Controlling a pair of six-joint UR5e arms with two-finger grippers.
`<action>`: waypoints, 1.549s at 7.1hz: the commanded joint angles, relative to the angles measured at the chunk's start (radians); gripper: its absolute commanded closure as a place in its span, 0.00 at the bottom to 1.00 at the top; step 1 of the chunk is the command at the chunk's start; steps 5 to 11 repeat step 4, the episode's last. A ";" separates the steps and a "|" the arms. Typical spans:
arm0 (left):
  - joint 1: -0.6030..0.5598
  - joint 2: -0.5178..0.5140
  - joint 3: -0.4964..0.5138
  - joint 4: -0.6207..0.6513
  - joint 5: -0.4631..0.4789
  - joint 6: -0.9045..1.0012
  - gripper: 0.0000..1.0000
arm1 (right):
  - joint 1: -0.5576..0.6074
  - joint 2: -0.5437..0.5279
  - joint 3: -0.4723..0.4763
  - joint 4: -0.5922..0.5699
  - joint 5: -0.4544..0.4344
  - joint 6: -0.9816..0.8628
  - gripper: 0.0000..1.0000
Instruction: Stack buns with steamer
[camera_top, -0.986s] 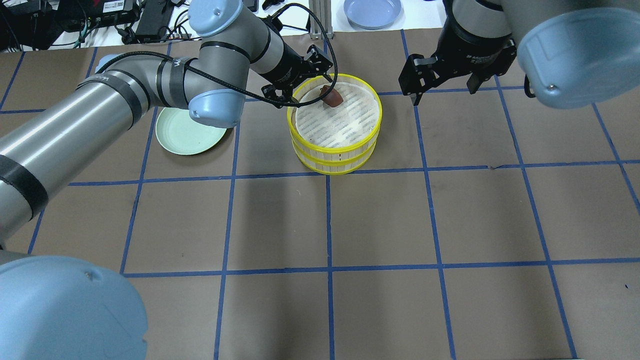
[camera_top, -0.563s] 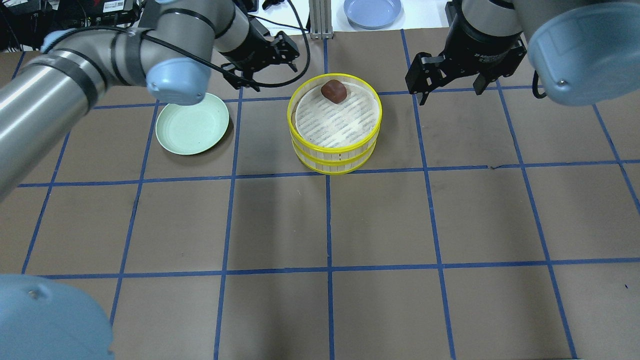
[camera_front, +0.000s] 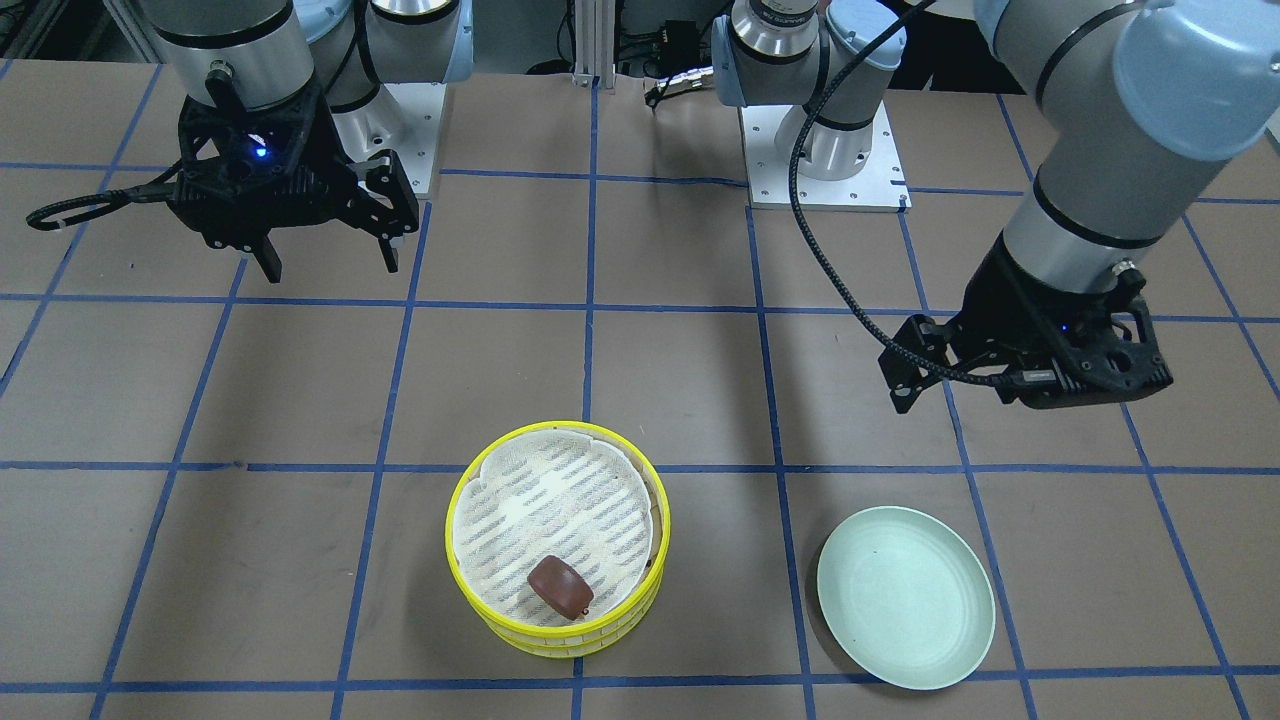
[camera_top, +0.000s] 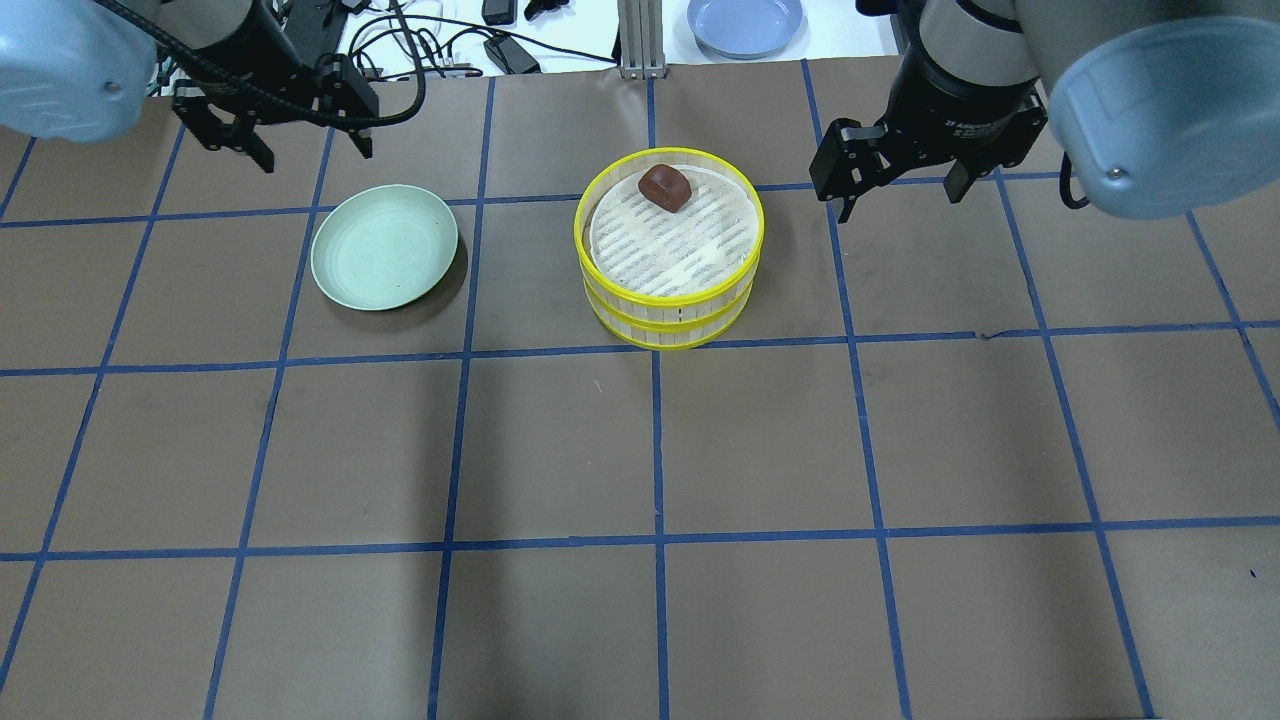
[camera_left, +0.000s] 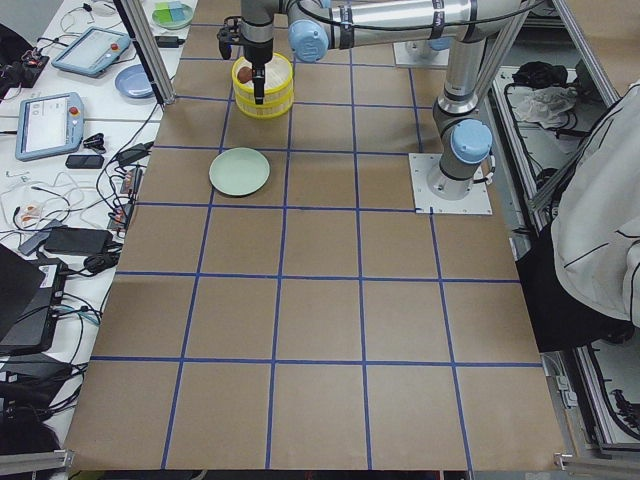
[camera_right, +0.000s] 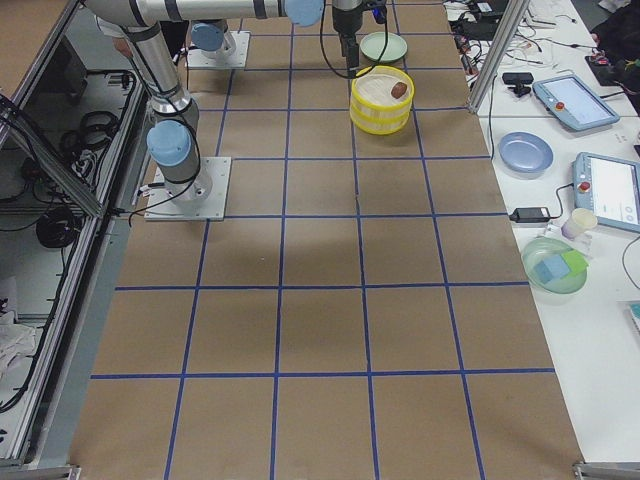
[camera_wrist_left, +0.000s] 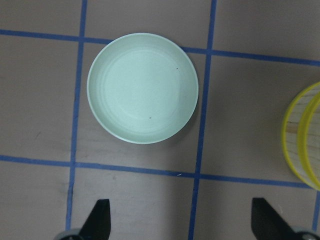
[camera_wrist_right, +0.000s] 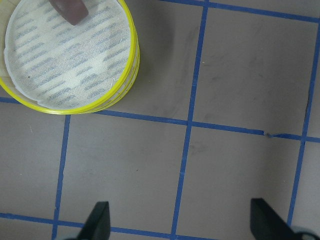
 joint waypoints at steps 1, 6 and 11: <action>0.006 0.076 -0.010 -0.097 0.041 0.020 0.00 | 0.000 -0.003 0.000 0.002 0.000 0.000 0.00; 0.009 0.092 -0.013 -0.115 0.033 0.022 0.00 | 0.000 -0.003 0.003 0.001 0.000 0.000 0.00; 0.009 0.092 -0.013 -0.115 0.033 0.022 0.00 | 0.000 -0.003 0.003 0.001 0.000 0.000 0.00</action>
